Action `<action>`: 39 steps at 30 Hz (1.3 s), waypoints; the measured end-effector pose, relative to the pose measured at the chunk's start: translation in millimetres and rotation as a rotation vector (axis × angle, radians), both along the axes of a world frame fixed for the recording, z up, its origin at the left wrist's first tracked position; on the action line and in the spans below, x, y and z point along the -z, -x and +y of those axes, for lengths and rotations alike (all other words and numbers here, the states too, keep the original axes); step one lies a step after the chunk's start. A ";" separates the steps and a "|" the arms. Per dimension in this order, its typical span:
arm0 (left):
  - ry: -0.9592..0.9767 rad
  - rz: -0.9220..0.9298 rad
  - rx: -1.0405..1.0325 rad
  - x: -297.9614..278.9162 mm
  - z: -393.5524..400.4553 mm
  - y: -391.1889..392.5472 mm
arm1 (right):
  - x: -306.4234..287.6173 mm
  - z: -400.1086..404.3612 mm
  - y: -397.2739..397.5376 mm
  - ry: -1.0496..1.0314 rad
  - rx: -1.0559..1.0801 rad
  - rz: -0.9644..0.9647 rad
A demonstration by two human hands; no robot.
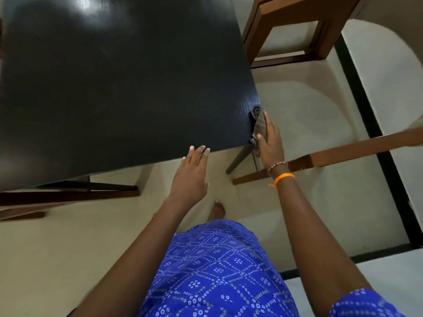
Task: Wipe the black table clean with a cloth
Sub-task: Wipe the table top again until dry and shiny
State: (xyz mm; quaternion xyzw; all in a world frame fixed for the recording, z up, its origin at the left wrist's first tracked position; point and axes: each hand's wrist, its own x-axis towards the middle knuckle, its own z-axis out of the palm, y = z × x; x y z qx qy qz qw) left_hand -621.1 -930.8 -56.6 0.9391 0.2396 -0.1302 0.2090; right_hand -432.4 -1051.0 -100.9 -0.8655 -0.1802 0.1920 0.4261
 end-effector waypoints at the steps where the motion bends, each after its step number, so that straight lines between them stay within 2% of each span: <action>1: -0.002 0.000 0.014 0.2 0.3 1.0 | 0.3 -0.6 14.1 -0.006 0.080 -0.031; 5: 0.029 -0.034 0.036 1.6 5.6 5.5 | 3.8 8.6 56.3 -0.098 0.319 -0.027; 9: 0.094 -0.173 -0.022 4.0 15.3 26.2 | -4.9 43.1 77.0 -0.085 0.543 0.046; 13: 0.062 -0.290 -0.139 10.6 43.5 71.1 | -13.6 98.8 138.3 -0.060 0.515 0.064; 19: 0.011 -0.355 -0.397 6.8 110.5 157.9 | -25.3 170.2 228.1 -0.020 0.436 0.119; 22: 0.017 -0.368 -0.579 8.3 140.0 204.0 | -27.9 209.0 283.5 0.014 0.318 0.193; 28: 0.012 -0.403 -0.805 14.7 184.6 278.2 | -38.2 286.0 396.7 0.030 0.004 0.267; 34: 0.022 -0.448 -0.967 20.0 215.3 347.0 | -46.1 337.9 459.6 0.034 -0.514 0.298; 36: 0.041 -0.491 -1.035 21.3 221.2 363.7 | -52.2 351.7 465.4 0.048 -0.798 0.190; 39: 0.053 -0.531 -1.116 25.1 224.2 378.4 | -61.1 373.2 462.0 0.035 -1.116 -0.136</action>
